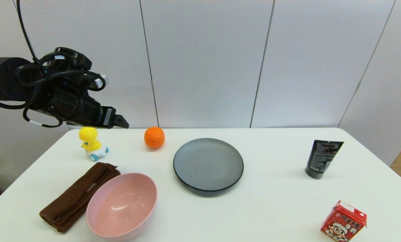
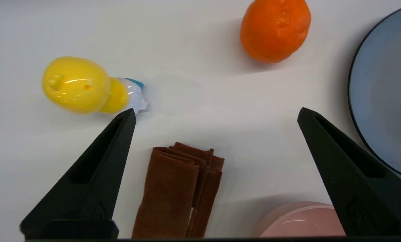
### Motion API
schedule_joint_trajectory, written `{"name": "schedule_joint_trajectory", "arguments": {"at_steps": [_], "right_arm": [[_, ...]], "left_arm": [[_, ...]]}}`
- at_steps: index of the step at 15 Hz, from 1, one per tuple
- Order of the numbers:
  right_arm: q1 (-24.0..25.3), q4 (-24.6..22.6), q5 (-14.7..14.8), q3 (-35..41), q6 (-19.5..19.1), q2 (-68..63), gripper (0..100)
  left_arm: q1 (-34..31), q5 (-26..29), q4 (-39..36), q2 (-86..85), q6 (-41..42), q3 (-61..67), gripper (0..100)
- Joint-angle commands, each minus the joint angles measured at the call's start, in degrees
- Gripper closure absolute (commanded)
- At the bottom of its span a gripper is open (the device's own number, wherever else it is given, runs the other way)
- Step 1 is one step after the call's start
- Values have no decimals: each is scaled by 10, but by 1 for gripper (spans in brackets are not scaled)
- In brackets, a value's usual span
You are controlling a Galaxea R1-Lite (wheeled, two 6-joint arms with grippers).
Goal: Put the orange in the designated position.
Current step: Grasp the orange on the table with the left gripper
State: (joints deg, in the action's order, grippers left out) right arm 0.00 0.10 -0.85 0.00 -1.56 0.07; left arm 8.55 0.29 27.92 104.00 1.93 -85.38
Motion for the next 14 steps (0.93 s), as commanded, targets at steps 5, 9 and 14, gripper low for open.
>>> {"name": "schedule_joint_trajectory", "arguments": {"at_steps": [5,9,14], "right_arm": [[0,0,0,0,0,-1,0],[0,0,0,0,0,-1,0],[0,0,0,0,0,-1,0]], "left_arm": [[10,1,1,101,2,-89,0],[16,4,3,168,-1,-151,0],[22,72,6,203,1,-180,0]]}}
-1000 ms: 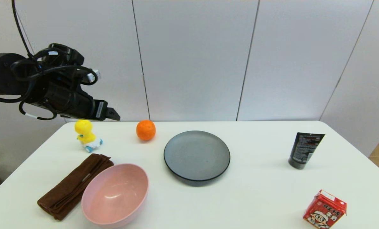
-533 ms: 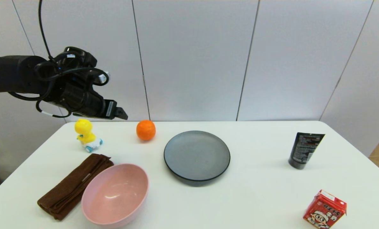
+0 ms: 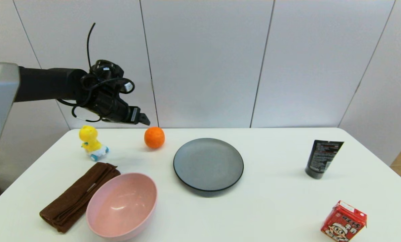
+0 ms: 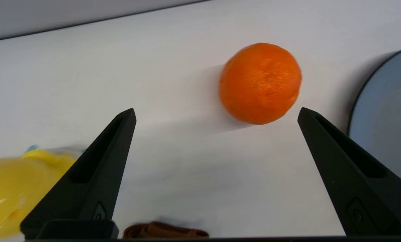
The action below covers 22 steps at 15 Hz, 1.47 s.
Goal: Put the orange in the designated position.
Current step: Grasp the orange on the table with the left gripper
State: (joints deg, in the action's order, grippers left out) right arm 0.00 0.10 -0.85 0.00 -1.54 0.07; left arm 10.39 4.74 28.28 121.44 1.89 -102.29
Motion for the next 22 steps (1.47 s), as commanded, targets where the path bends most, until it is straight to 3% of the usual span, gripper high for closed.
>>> {"name": "schedule_joint_trajectory", "arguments": {"at_steps": [1,22], "right_arm": [[0,0,0,0,0,-1,0],[0,0,0,0,0,-1,0]], "left_arm": [[6,27,1,32,0,-12,0],[33,26,0,147,0,-84,0]]}}
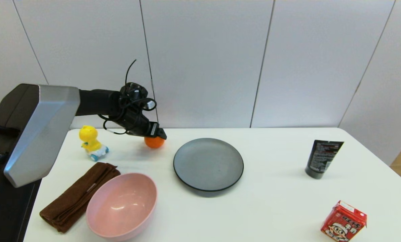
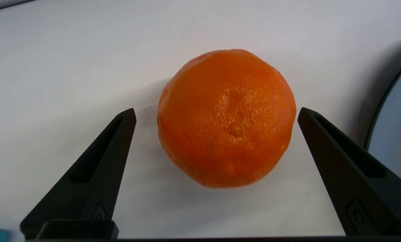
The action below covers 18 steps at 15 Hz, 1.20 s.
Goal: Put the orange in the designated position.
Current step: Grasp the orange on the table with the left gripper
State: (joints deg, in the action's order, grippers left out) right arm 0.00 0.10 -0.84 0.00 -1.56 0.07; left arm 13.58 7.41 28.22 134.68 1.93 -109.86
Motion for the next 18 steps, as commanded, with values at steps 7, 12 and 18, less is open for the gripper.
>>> {"name": "schedule_joint_trajectory", "arguments": {"at_steps": [7,12,18], "right_arm": [[0,0,0,0,0,-1,0],[0,0,0,0,0,-1,0],[0,0,0,0,0,-1,0]], "left_arm": [[2,1,2,28,0,-21,0],[2,1,2,28,0,-21,100],[2,1,3,1,0,-17,100]]}}
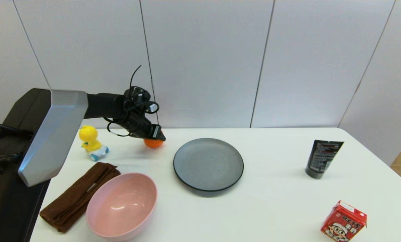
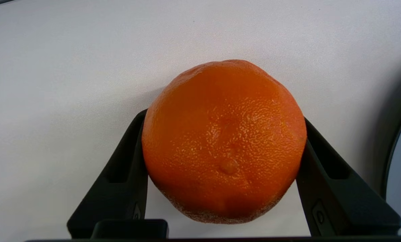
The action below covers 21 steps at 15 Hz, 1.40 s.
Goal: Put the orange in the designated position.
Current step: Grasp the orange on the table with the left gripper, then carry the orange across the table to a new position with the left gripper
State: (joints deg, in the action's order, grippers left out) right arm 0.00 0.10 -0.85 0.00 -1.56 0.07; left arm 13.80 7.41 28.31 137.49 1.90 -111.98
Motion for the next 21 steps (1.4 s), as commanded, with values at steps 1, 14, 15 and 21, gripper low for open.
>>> {"name": "schedule_joint_trajectory", "arguments": {"at_steps": [1,14,15,21], "right_arm": [[0,0,0,0,0,-1,0],[0,0,0,0,0,-1,0],[0,0,0,0,0,-1,0],[0,0,0,0,0,-1,0]], "left_arm": [[1,1,6,-43,-1,9,100],[-50,-10,91,-466,-2,313,100],[-65,-15,90,-506,-1,362,100],[-190,-18,67,-717,-3,603,100]]}}
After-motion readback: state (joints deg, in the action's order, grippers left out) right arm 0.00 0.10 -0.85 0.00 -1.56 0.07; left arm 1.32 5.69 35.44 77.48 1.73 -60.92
